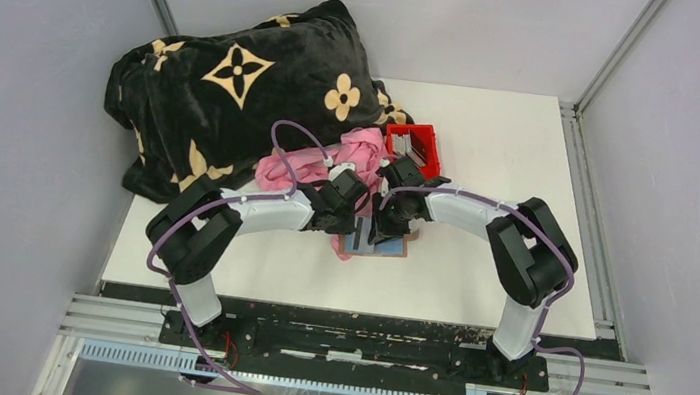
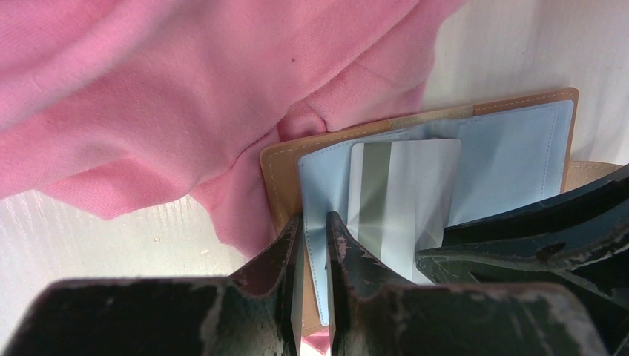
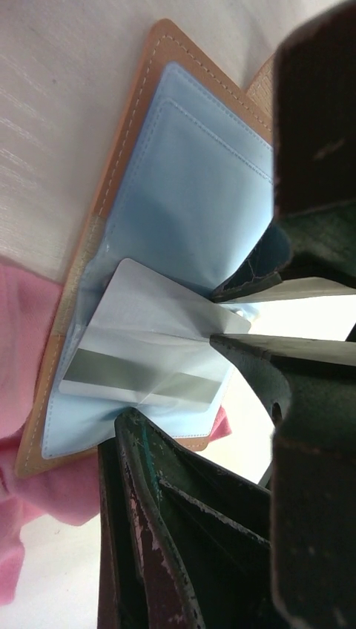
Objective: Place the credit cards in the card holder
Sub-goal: Insert the credit card into the card holder.
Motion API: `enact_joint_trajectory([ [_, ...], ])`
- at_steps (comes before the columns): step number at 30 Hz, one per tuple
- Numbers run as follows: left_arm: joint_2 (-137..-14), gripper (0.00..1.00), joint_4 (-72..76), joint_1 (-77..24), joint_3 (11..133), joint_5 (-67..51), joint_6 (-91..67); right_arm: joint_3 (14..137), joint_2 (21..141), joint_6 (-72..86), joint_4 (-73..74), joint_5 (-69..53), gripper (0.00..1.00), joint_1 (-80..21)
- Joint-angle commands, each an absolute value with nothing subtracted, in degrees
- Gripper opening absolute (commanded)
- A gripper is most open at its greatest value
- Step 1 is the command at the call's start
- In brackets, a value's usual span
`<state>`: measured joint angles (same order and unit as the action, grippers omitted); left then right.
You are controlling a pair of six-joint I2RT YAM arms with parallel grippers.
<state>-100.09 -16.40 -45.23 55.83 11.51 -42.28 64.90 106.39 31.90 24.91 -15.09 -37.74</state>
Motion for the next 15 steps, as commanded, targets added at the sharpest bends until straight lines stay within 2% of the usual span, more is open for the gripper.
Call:
enact_joint_trajectory([
  [1, -105.99, 0.03, -23.29, -46.14, 50.8, 7.95, -40.77, 66.23, 105.98, 29.29, 25.68, -10.44, 0.29, -38.15],
  [8, -106.08, 0.03, -23.2, -46.09, 50.74, 8.1, -40.87, 67.05, 103.89, 29.14, 26.25, -9.23, 0.33, -37.6],
  [15, -106.28, 0.03, -23.23, -46.1, 50.59, 8.11, -40.78, 67.72, 102.54, 29.02, 25.67, -8.29, 0.33, -35.48],
])
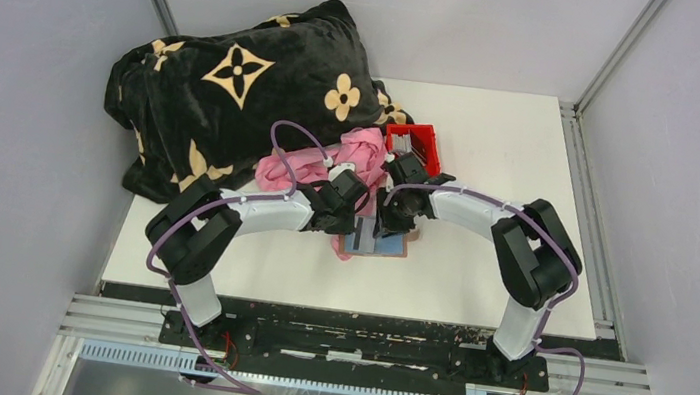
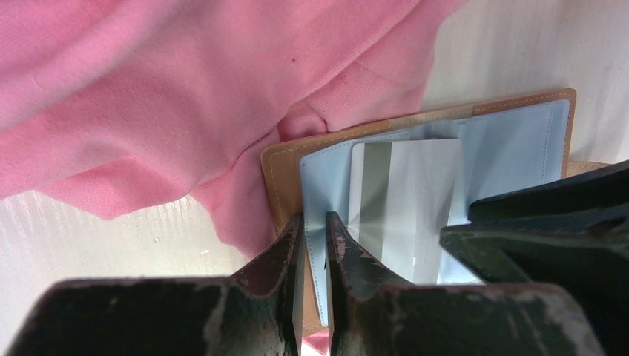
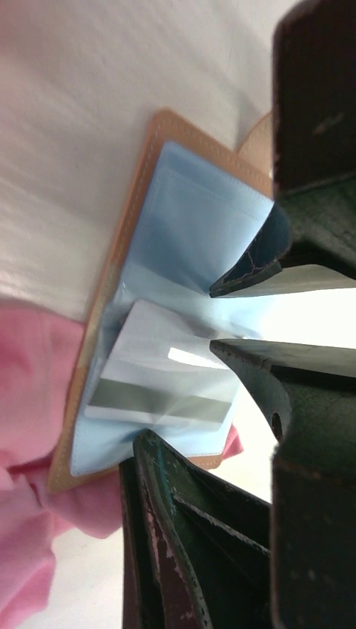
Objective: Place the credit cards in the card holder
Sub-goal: Insert the credit card into the card holder.
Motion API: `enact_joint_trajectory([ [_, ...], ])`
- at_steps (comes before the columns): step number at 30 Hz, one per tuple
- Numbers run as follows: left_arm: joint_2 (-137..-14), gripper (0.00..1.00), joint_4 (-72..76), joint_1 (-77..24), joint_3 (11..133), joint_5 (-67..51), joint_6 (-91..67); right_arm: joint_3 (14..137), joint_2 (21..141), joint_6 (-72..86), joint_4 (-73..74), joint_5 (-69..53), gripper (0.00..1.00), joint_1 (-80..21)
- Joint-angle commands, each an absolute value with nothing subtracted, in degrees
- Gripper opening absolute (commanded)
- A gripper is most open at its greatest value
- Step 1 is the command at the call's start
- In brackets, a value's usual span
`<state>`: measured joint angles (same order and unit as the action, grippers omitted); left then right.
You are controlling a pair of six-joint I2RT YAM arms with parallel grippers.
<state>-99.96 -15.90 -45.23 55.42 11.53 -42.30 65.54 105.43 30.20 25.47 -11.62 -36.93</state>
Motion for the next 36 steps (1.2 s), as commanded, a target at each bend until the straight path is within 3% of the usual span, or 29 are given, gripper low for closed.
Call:
enact_joint_trajectory([
  [1, -106.34, 0.03, -23.27, -46.11, 50.61, 8.11, -40.76, 67.88, 102.67, 28.94, 25.75, -8.26, 0.32, -35.14],
  [14, -107.0, 0.03, -23.9, -46.12, 51.11, 8.02, -39.92, 71.77, 108.2, 29.53, 24.22, -10.88, 0.14, -33.67],
  [36, -107.33, 0.03, -22.3, -46.11, 51.05, 7.2, -39.19, 67.67, 109.39, 33.59, 20.75, -14.63, 0.1, -34.68],
])
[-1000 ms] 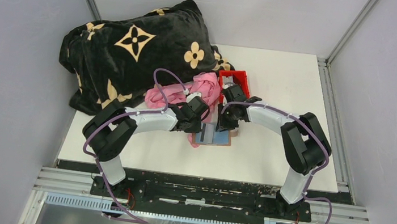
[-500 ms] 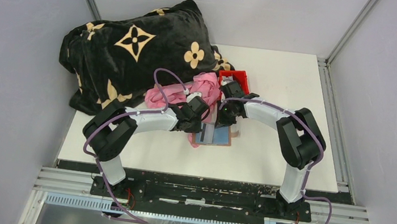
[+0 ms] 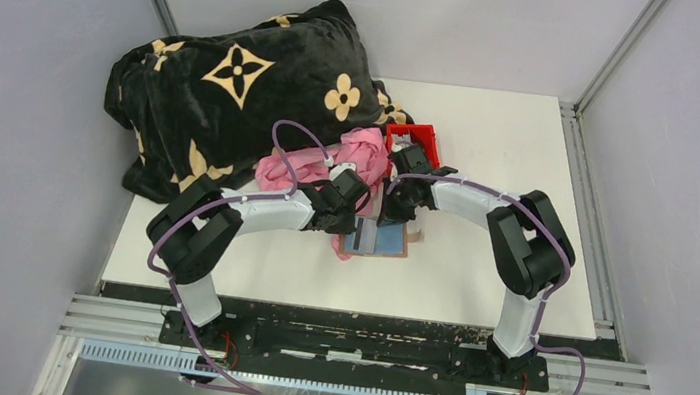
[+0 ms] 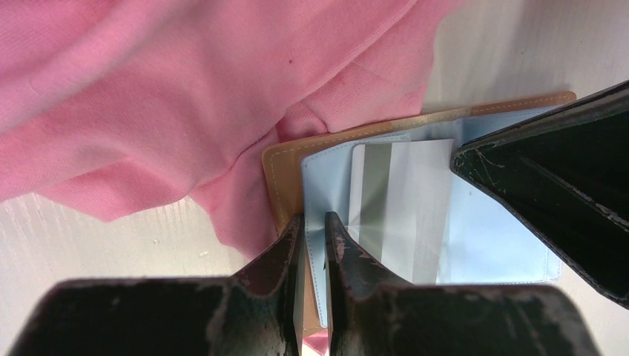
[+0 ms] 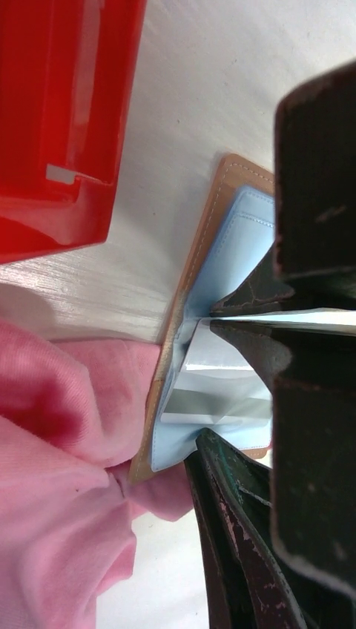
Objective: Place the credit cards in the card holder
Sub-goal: Insert the credit card into the card holder.
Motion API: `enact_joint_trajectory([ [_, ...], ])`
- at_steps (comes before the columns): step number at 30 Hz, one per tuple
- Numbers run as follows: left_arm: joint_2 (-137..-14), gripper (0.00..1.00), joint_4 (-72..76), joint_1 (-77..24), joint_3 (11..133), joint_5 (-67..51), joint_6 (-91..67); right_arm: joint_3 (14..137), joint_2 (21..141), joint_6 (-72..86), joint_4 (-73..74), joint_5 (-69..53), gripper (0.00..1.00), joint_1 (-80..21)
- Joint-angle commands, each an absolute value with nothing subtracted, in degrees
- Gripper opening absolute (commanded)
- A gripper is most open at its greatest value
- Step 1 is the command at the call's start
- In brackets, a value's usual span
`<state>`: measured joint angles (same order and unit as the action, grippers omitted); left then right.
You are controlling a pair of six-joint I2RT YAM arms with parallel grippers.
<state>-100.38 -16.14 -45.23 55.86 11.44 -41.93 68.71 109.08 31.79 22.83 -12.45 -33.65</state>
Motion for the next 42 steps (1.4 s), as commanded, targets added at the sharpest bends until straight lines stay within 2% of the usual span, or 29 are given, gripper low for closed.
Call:
enact_joint_trajectory([
  [1, -107.17, 0.03, -22.3, -46.13, 50.92, 7.28, -39.31, 67.65, 109.5, 33.74, 20.62, -14.78, 0.1, -34.92],
  [26, -99.62, 0.04, -18.57, -46.09, 48.47, 6.99, -39.36, 69.63, 110.77, 36.34, 19.22, -16.14, 0.1, -37.95],
  [42, -90.66, 0.17, -19.35, -46.1, 48.41, 10.81, -41.46, 68.98, 111.87, 35.06, 19.88, -14.5, 0.1, -37.93],
])
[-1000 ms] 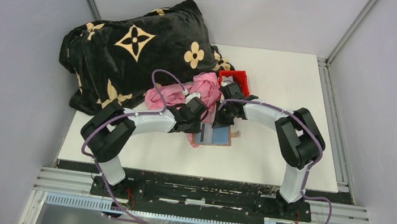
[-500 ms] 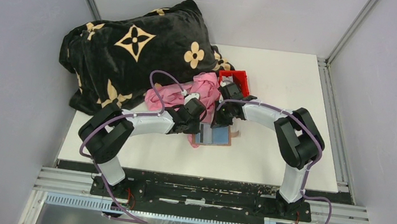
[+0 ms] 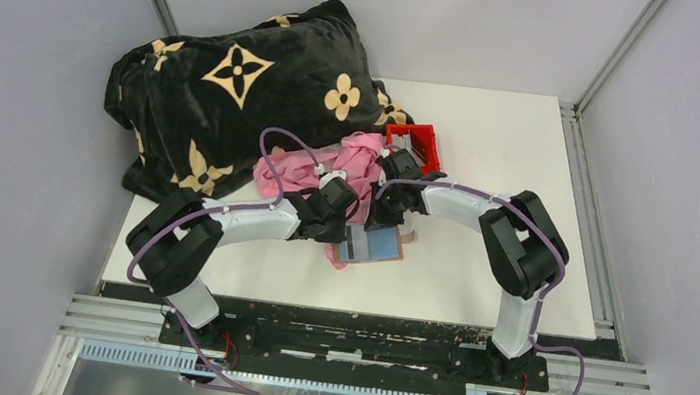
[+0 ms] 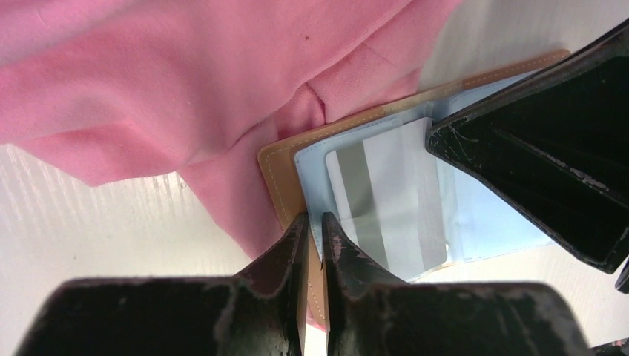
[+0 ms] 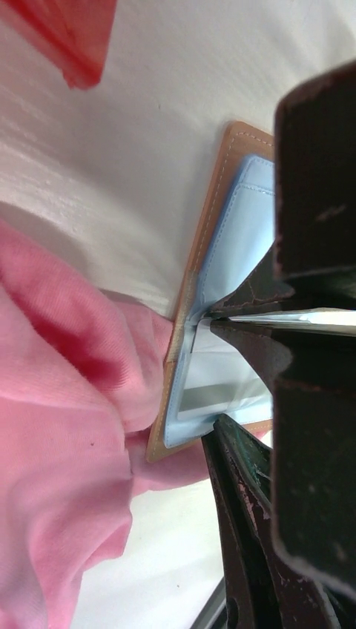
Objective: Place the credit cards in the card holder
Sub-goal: Insert the credit card into the card holder.
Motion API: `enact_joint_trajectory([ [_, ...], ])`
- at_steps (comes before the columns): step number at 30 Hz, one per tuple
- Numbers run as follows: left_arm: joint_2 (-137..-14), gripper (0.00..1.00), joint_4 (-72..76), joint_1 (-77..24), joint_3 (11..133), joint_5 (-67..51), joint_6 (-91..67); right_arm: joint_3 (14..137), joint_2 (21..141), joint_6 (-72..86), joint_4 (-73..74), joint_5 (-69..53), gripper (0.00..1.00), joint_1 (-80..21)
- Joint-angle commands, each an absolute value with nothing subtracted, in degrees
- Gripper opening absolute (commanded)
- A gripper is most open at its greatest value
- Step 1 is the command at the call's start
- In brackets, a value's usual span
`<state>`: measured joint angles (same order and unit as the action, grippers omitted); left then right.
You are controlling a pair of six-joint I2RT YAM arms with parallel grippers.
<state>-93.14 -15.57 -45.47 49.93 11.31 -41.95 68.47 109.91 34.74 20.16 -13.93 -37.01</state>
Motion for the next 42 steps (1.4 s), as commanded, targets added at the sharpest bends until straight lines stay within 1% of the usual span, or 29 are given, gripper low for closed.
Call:
enact_joint_trajectory([
  [1, -90.17, 0.18, -19.34, -46.12, 48.15, 11.01, -41.53, 68.97, 111.96, 35.07, 19.87, -14.5, 0.1, -37.89],
  [8, -87.19, 0.18, -19.77, -46.06, 46.32, 12.33, -42.49, 68.92, 112.31, 34.93, 19.71, -14.55, 0.1, -37.92],
  [12, -85.45, 0.24, -19.63, -46.05, 45.69, 12.9, -42.66, 68.64, 112.5, 35.07, 19.52, -14.67, 0.1, -37.92],
  [16, -85.57, 0.24, -20.34, -46.07, 45.68, 12.93, -42.65, 68.39, 112.43, 35.07, 19.34, -14.75, 0.1, -37.93],
  [20, -86.56, 0.21, -19.9, -46.11, 44.77, 12.34, -42.8, 68.41, 112.17, 34.93, 19.42, -14.75, 0.11, -37.94],
  [28, -90.15, 0.09, -18.85, -46.06, 44.06, 11.15, -42.22, 68.88, 110.74, 34.34, 20.24, -14.03, 0.16, -37.93],
  [34, -90.78, 0.08, -18.33, -46.09, 43.85, 11.12, -42.11, 69.11, 109.22, 34.01, 20.82, -13.36, 0.18, -37.93],
  [42, -91.74, 0.07, -17.95, -46.14, 44.2, 10.48, -41.94, 68.51, 108.9, 35.0, 20.64, -14.41, 0.18, -37.93],
])
